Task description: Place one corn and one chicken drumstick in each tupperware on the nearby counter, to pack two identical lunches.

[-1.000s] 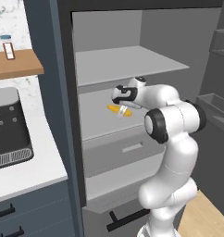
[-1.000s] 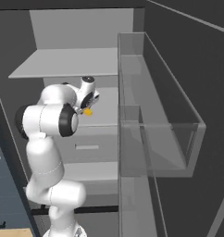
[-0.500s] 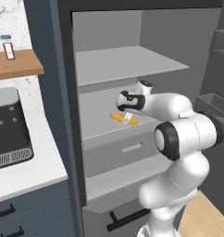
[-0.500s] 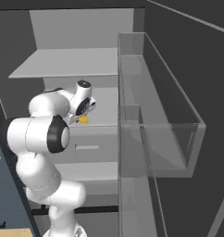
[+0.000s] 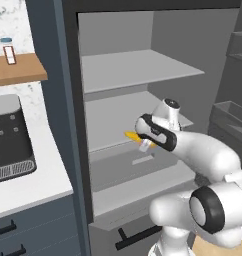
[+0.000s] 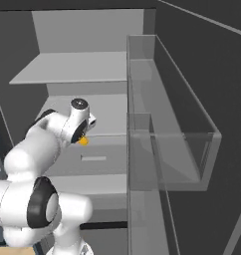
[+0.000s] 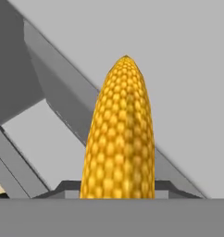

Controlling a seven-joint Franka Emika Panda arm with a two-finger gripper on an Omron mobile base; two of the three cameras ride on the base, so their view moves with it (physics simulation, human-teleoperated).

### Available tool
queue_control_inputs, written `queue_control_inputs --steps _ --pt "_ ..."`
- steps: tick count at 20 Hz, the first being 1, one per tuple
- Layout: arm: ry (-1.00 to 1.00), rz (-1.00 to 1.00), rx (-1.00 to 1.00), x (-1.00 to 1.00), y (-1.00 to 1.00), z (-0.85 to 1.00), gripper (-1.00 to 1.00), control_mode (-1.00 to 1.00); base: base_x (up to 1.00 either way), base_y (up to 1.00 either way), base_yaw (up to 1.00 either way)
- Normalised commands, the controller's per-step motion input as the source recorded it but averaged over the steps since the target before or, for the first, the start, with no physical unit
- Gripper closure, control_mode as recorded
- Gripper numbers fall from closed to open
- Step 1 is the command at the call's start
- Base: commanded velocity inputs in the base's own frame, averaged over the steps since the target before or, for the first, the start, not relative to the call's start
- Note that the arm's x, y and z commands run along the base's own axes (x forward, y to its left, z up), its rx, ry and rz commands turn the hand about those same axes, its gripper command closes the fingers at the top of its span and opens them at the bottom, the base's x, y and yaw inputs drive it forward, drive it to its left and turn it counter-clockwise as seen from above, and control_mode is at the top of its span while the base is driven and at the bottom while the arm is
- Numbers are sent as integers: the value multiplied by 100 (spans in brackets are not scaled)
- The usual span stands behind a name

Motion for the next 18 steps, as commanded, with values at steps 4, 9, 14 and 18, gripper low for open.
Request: queue_control_inputs --steps 4,9,14,18 --pt "-18 0 0 -100 -5 100 100 -100 0 0 0" --pt "-15 -7 -1 -100 -2 70 100 -100 0 0 0" --pt "-14 -14 0 -100 -11 54 100 -100 0 0 0" --pt "-5 -8 0 -75 -6 23 100 100 -25 -1 -2"
